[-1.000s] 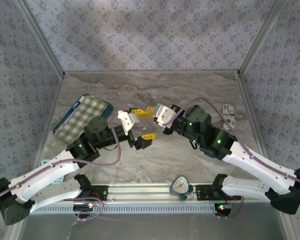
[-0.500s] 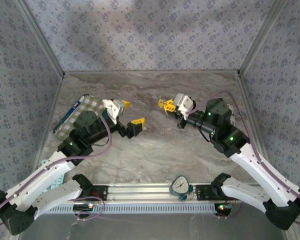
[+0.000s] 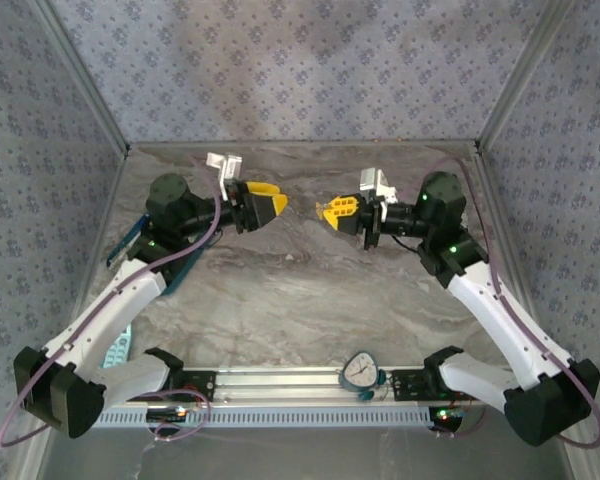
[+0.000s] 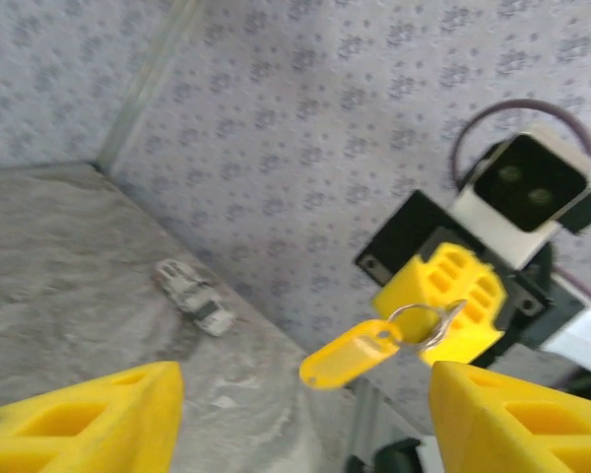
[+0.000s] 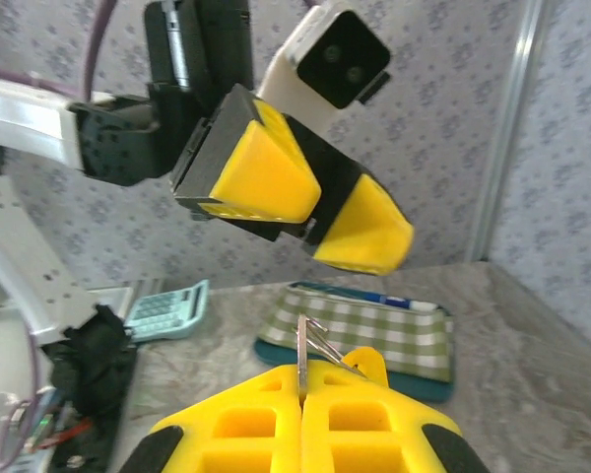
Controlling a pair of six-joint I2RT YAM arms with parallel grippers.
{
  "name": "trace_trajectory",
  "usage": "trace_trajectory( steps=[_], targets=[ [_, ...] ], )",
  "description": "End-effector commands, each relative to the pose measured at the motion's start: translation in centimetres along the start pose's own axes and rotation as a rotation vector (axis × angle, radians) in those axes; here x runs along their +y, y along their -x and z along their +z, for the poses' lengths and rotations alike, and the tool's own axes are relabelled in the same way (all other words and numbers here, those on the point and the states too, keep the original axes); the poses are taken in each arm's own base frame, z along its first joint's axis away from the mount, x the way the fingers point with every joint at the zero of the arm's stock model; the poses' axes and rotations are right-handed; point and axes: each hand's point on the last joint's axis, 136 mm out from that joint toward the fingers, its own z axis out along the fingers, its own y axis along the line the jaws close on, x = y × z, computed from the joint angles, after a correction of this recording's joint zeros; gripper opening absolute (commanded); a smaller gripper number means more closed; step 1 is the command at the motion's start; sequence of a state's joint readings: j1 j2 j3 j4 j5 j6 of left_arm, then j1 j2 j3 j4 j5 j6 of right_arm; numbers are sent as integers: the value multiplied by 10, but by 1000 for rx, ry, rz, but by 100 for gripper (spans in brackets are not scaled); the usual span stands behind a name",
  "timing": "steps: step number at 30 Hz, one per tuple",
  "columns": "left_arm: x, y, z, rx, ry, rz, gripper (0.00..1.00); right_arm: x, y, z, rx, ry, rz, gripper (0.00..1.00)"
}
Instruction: Remove the keys from the keyring
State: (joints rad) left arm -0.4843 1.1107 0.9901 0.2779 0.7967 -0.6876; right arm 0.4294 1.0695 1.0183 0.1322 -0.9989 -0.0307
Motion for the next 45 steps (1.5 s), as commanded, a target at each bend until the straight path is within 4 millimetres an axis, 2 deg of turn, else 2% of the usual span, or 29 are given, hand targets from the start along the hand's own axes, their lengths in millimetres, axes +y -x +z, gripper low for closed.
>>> trace_trajectory(
  steps=[1,5,12,15,20,22,28,31,33,37,45],
  targets=[
    [-49,21,-5,-12,-189,11,61,24,30,-2,-50,156,2,0],
    [-55,20,-2,-2,-222,-9,62,27,34,1,-50,209,27,0],
    [-67,16,10,52,-325,-72,83,34,39,7,-48,279,43,0],
    [-72,19,13,45,-383,-101,82,33,40,9,-47,289,43,0],
    [-76,16,18,60,-441,-140,71,31,41,12,-47,295,41,0],
    [-79,13,20,72,-456,-140,70,28,41,13,-47,288,42,0],
    [-85,5,20,94,-473,-128,74,27,44,13,-53,283,40,0],
    [-86,0,20,105,-466,-121,83,27,43,14,-53,287,46,0],
    [-88,-4,21,119,-462,-114,84,27,43,14,-53,287,50,0],
    [-91,-10,22,140,-465,-102,79,26,44,15,-54,285,50,0],
    [-94,-9,22,133,-467,-87,67,27,42,16,-50,285,61,0]
  ],
)
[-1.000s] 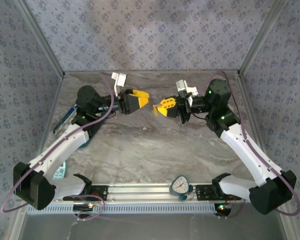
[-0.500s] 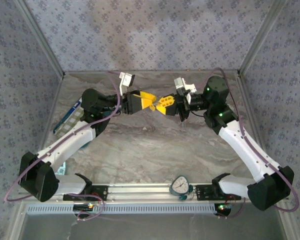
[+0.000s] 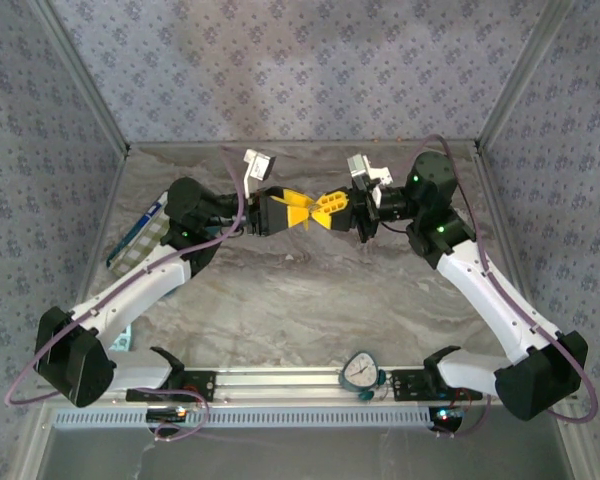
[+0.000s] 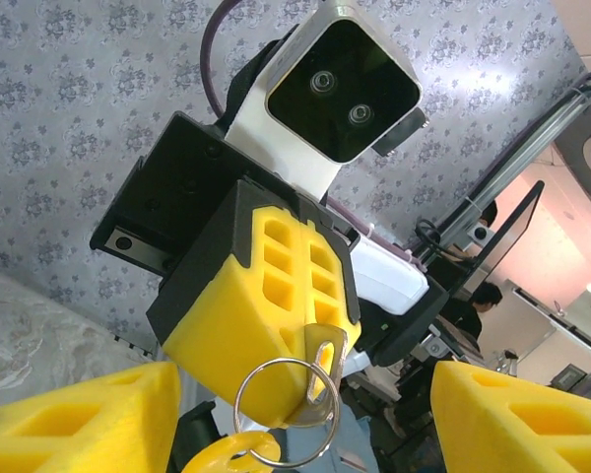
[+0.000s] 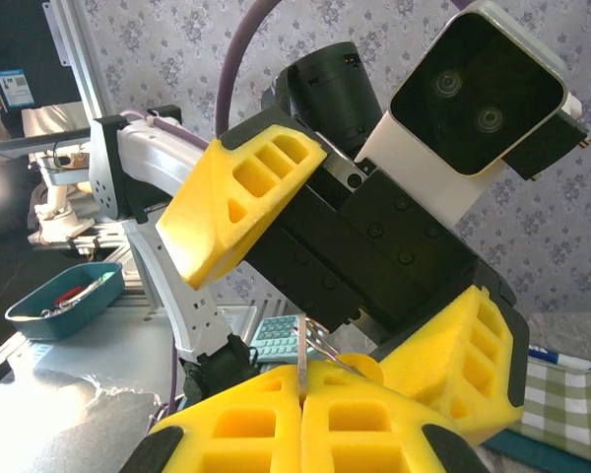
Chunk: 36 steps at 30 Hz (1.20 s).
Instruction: Remove the keys from the keyring
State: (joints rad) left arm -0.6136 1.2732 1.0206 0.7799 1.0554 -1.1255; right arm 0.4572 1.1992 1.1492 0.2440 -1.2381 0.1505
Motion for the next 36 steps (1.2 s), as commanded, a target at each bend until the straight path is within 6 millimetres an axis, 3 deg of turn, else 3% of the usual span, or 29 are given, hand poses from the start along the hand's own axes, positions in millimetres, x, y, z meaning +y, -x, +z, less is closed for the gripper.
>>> trace_trajectory(
  steps=[1,25,36],
  targets=[
    [-19,1,-1,4,-32,71,66,4,11,2,-12,13,-19,0],
    [-22,1,-1,-11,3,123,40,4,11,2,-10,1,-11,0],
    [-20,4,-4,-44,48,154,33,1,7,2,-1,-7,6,0]
  ],
)
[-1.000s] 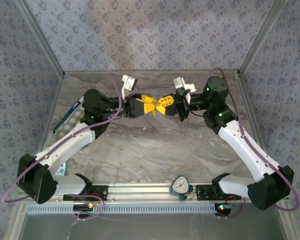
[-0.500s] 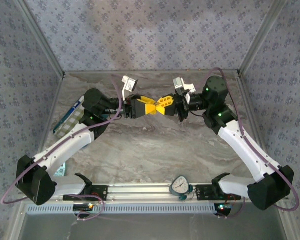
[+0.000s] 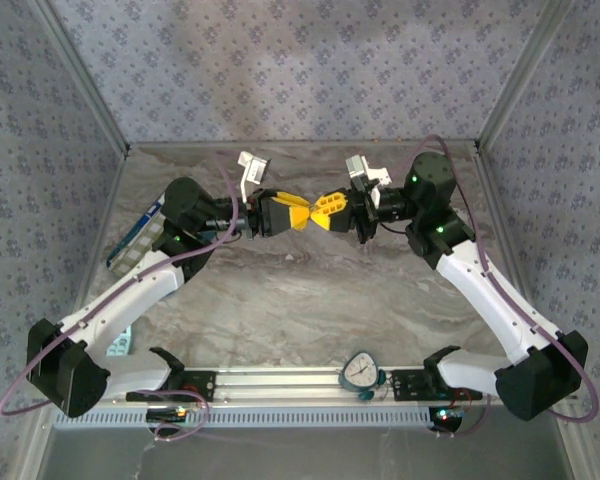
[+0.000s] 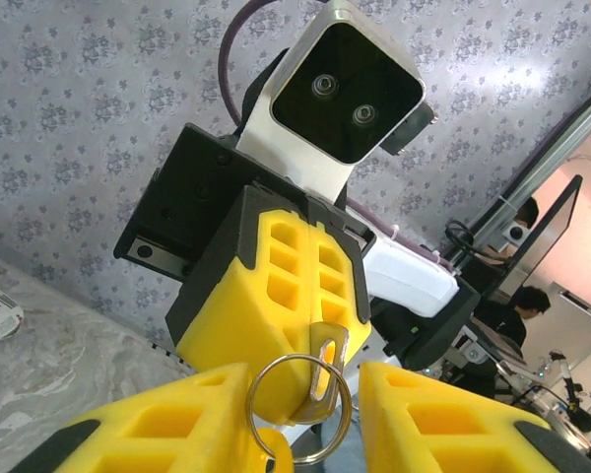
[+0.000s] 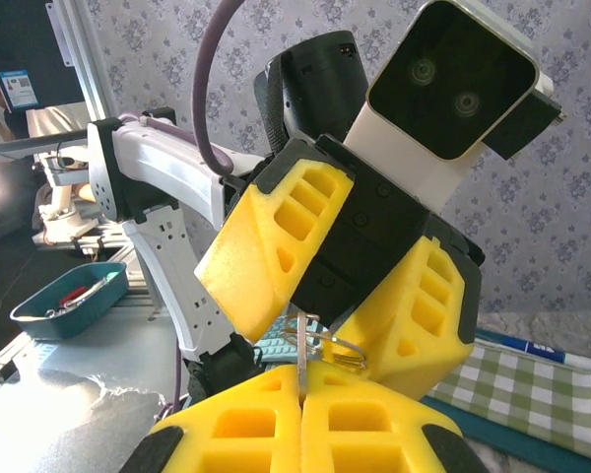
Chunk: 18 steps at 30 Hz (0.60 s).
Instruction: Remove the keys from the keyring
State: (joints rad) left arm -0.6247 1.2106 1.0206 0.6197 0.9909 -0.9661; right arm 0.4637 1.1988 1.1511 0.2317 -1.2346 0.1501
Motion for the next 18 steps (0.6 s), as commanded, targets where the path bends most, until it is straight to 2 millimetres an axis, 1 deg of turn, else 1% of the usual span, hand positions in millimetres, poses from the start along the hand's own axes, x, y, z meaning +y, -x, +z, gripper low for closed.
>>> trace_trajectory(
  steps=[1,6,11,18],
  targets=[
    [-19,7,-2,-27,-19,79,31,1,8,1,-3,-11,-2,0],
    [-20,8,-4,-40,-12,94,31,-1,6,1,-1,-14,1,0],
    [-16,7,-6,-51,11,100,31,-3,7,1,-5,-30,-3,0],
    [-20,8,-8,-56,10,115,30,-7,8,-1,-11,-54,-2,0]
  ],
)
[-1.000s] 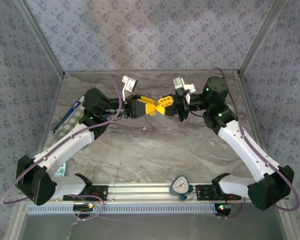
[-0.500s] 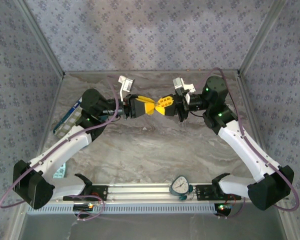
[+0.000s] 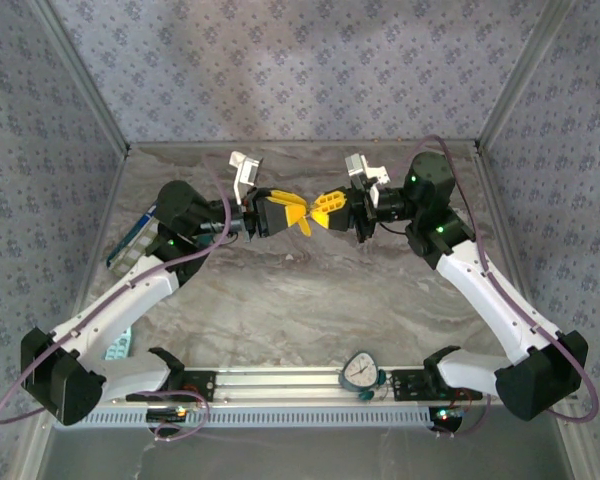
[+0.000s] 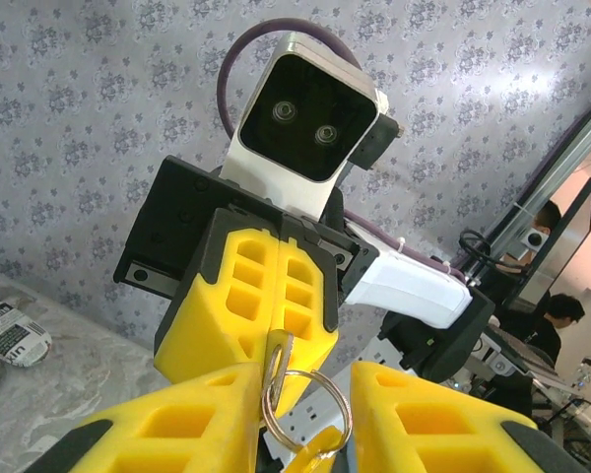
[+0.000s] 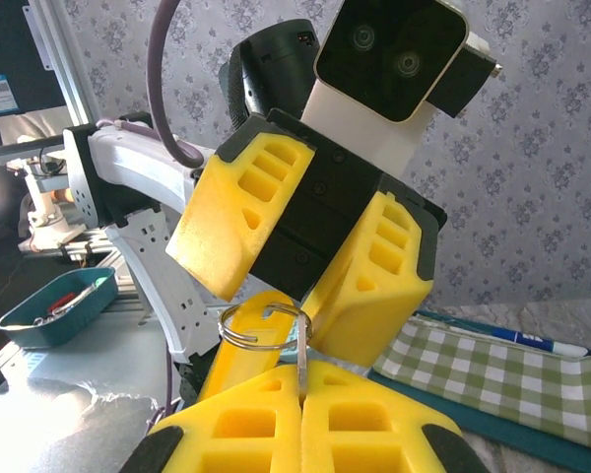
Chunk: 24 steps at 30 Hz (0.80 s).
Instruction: Remove the keys from the keyring
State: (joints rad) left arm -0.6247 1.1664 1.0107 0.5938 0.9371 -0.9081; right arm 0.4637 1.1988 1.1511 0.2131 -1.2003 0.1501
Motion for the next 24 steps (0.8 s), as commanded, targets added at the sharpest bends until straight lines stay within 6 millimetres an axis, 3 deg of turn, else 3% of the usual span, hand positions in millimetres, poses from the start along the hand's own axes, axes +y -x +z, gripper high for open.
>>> trace_trajectory(
  steps=[1,6,21,24],
  targets=[
    [-14,3,-3,-12,-20,51,30,-1,10,-1,-13,-19,-20,0],
    [-13,1,-5,-8,-7,55,29,-2,10,-1,-12,-23,-19,0],
    [-8,1,-10,-13,30,66,6,-1,4,-2,15,-45,-26,0],
    [-6,0,-11,-13,42,68,8,0,4,-3,17,-53,-30,0]
  ],
)
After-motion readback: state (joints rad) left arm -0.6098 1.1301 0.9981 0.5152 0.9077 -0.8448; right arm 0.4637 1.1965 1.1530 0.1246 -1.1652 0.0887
